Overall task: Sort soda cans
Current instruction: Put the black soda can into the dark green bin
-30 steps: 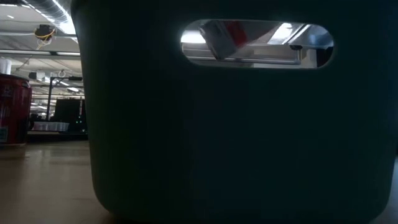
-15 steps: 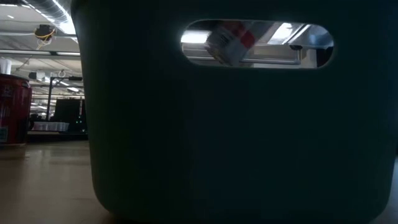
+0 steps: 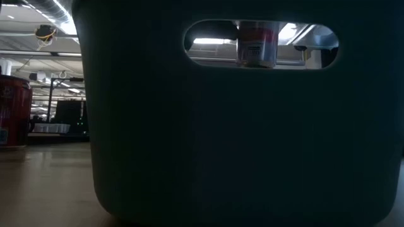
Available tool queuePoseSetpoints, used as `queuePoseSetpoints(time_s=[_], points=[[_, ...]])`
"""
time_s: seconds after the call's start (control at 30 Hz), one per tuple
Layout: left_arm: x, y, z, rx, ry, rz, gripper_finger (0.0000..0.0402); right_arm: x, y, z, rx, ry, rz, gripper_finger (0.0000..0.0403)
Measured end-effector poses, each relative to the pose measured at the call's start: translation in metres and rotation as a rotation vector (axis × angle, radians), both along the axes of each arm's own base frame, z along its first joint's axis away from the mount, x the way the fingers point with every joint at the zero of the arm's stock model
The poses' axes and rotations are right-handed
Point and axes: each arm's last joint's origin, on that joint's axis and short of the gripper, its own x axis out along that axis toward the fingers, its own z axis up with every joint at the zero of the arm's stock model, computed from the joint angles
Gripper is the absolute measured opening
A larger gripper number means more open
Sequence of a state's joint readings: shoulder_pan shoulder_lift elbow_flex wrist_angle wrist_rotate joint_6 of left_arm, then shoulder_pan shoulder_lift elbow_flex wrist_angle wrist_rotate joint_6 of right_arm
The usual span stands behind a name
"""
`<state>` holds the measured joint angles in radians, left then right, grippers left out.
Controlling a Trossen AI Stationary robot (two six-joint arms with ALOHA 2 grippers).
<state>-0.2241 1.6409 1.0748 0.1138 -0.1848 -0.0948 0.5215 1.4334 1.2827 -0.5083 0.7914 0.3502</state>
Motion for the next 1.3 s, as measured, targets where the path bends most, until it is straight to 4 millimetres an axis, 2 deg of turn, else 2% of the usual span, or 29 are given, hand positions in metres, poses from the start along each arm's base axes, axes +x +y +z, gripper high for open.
queuePoseSetpoints(time_s=[0.2,0.43,0.63,0.9,1.13,1.3], points=[[-0.006,0.000,0.003,0.017,0.039,-0.032,0.0013,0.005,-0.014,-0.002,-0.061,0.028,-0.047,0.0244],[-0.039,0.004,0.029,0.022,0.125,-0.008,0.0010,0.012,-0.029,-0.007,-0.066,0.076,-0.085,0.0244],[-0.058,0.009,0.041,-0.002,0.174,0.018,0.0010,0.029,-0.046,-0.022,-0.075,0.126,-0.144,0.0244],[-0.059,0.009,0.040,-0.008,0.186,0.028,0.0009,0.053,-0.064,-0.050,-0.030,0.198,-0.217,0.0244],[-0.060,0.009,0.038,-0.014,0.212,0.035,0.0004,0.060,-0.074,-0.060,0.003,0.203,-0.280,0.0244],[-0.061,0.009,0.037,-0.034,0.221,0.048,0.0004,0.063,-0.075,-0.069,-0.009,0.212,-0.324,0.0244]])
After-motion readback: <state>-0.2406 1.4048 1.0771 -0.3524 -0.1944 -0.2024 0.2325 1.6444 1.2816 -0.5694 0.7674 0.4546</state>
